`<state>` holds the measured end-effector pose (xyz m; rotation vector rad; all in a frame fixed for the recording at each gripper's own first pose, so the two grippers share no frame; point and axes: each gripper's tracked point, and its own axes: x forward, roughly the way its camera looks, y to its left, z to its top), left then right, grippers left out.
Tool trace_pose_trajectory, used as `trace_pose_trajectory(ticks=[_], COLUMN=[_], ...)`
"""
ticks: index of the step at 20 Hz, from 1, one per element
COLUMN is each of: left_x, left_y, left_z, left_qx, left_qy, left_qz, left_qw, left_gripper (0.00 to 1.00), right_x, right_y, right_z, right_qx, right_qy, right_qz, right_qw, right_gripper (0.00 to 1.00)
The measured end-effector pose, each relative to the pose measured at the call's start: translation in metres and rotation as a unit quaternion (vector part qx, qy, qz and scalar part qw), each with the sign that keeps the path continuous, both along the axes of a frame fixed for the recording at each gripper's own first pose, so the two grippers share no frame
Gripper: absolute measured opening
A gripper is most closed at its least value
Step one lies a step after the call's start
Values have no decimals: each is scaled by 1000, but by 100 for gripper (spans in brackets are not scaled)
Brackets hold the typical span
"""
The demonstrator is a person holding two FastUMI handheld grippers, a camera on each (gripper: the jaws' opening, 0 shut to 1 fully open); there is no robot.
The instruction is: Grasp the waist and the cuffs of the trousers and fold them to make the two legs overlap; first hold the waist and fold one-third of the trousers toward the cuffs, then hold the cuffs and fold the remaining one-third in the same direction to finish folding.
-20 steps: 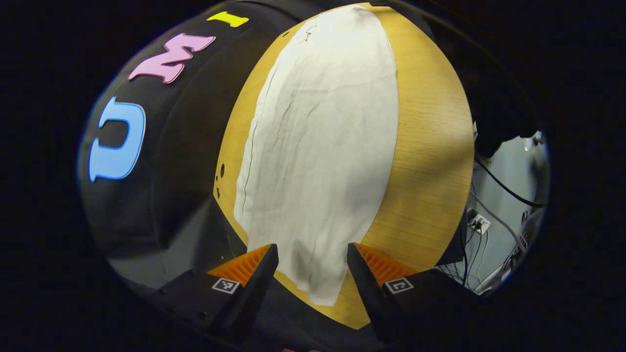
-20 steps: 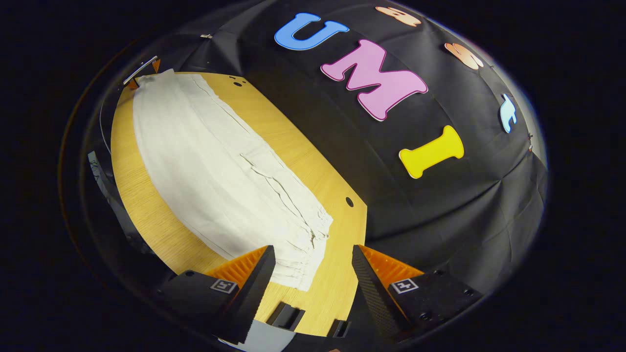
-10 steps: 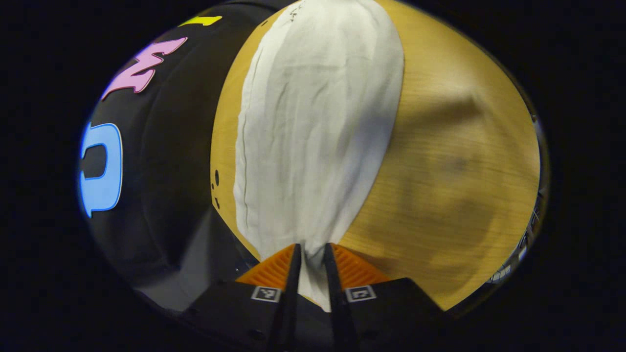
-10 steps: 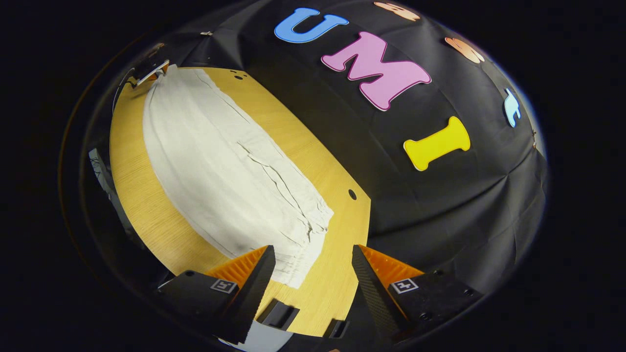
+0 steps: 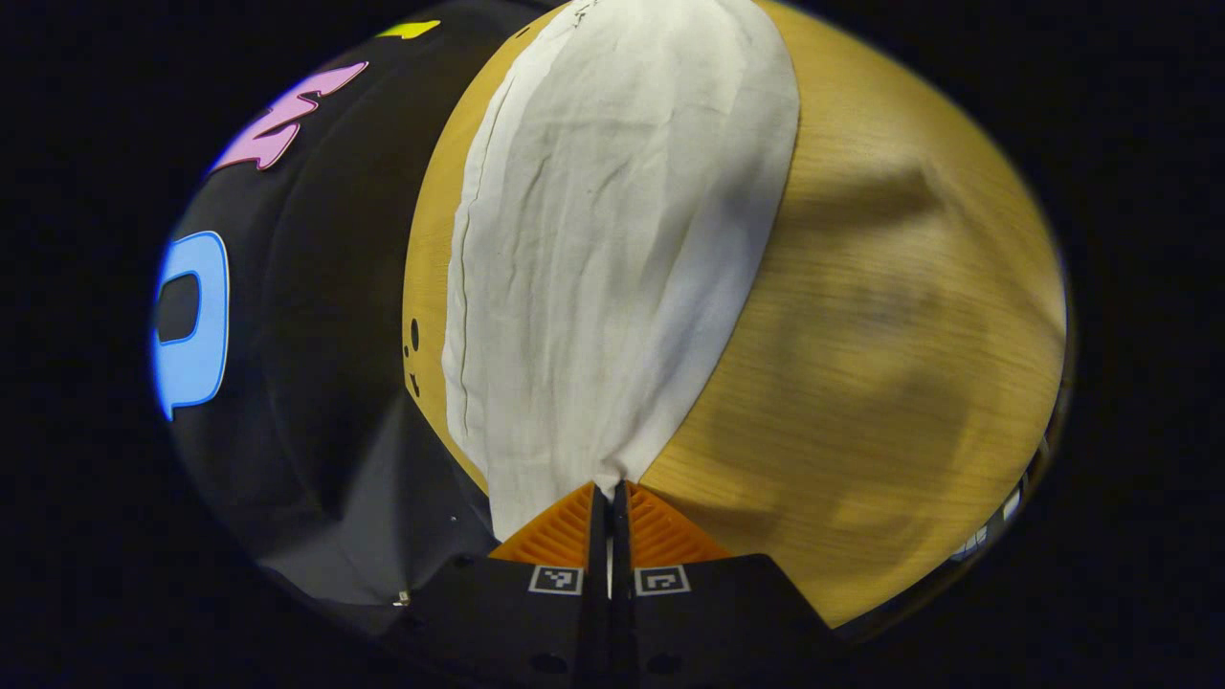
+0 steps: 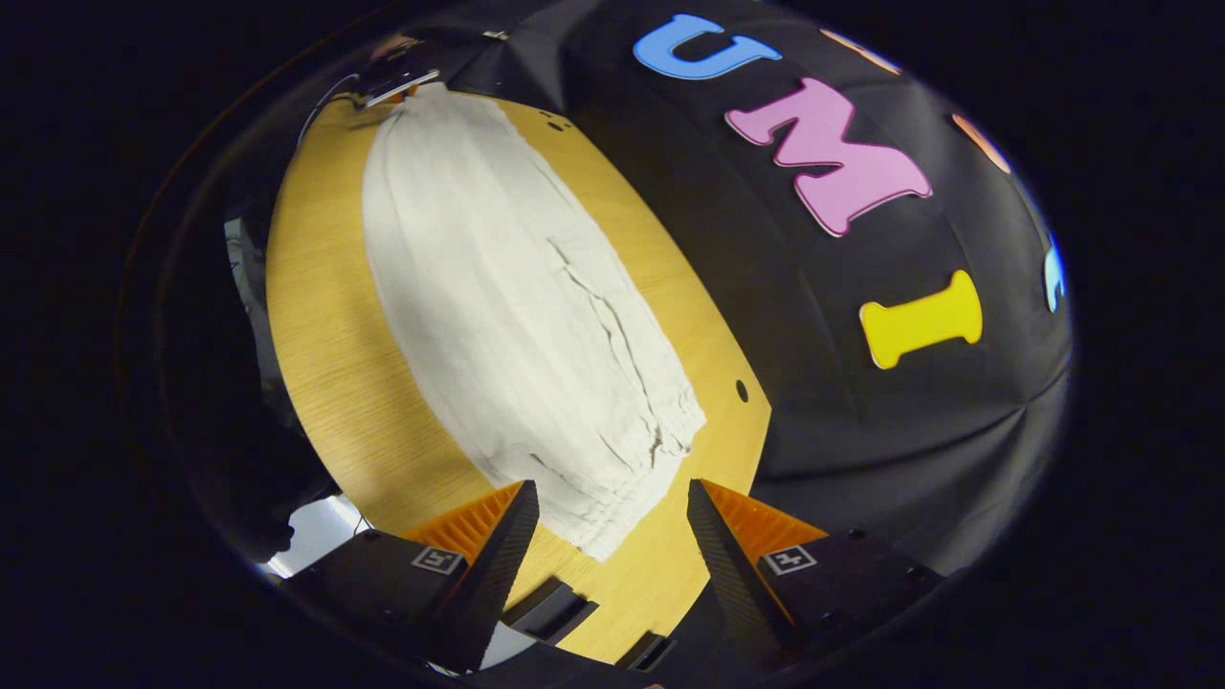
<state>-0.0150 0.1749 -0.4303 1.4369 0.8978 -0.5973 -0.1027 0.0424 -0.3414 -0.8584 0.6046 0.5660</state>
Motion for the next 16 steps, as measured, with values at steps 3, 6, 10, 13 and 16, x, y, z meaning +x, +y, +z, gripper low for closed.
trace_pose_trajectory(ticks=[3,6,10,13,16], left_x=[0,0,0,1,-1], left_y=[0,0,0,0,-1], left_z=[0,0,0,0,1], left_qx=[1,2,5,6,13], left_qy=[1,2,-2,-4,-8], left_qz=[-1,1,-1,-2,-7], left_qw=[1000,1000,1000,1000,1000], left_gripper=[5,5,5,5,6], right_x=[1,11,41,60,64], right_y=[-1,-4,-3,3,5], right_z=[-25,-53,-71,-83,-95], right_qx=[-38,-68,-119,-136,-133], right_qy=[16,37,21,25,54], right_qz=[33,50,68,83,78], right_qw=[999,996,990,987,987], right_gripper=[96,96,88,83,60])
